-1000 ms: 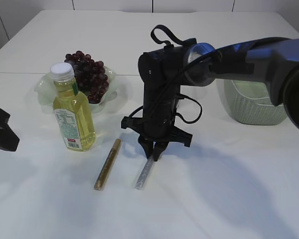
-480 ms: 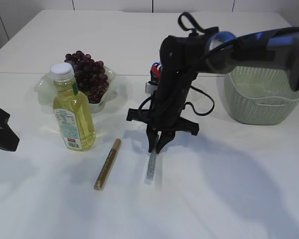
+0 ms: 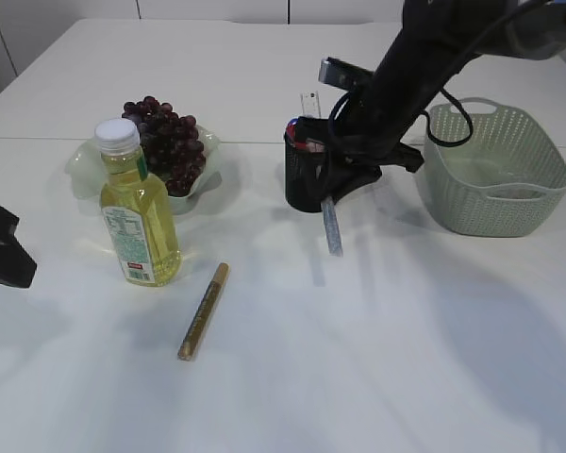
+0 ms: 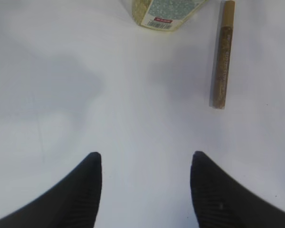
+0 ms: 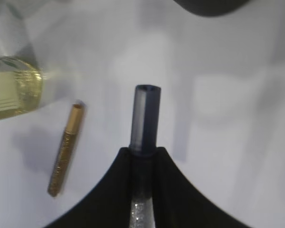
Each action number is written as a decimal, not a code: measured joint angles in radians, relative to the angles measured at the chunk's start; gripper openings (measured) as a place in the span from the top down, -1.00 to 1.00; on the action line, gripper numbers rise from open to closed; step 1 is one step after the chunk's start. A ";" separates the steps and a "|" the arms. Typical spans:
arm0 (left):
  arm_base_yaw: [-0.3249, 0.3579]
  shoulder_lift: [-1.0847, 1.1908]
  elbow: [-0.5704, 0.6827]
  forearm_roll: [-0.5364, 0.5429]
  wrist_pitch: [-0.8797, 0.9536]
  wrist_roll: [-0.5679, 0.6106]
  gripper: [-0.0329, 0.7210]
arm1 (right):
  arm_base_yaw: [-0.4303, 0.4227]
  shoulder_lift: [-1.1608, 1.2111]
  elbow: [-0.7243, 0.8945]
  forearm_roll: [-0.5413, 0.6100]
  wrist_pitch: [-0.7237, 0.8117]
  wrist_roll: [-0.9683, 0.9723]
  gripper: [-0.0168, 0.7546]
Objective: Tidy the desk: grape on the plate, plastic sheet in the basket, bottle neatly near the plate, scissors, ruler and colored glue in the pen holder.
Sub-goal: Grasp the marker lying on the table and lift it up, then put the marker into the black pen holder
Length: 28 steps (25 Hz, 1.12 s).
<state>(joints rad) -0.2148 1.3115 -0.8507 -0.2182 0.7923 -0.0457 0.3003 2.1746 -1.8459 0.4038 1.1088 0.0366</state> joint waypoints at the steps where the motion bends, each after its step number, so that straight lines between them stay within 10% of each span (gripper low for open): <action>1: 0.000 0.000 0.000 0.000 0.002 0.000 -0.24 | -0.014 -0.003 0.000 0.042 -0.011 -0.054 0.69; 12: 0.000 0.000 0.000 0.000 0.057 0.000 -0.24 | -0.152 -0.004 0.000 0.681 -0.171 -0.740 0.69; 28: 0.000 0.000 0.000 -0.010 0.064 0.000 -0.24 | -0.163 0.054 -0.002 0.999 -0.447 -1.443 0.69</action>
<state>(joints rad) -0.2148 1.3115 -0.8507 -0.2277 0.8564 -0.0457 0.1373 2.2288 -1.8481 1.4024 0.6622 -1.4068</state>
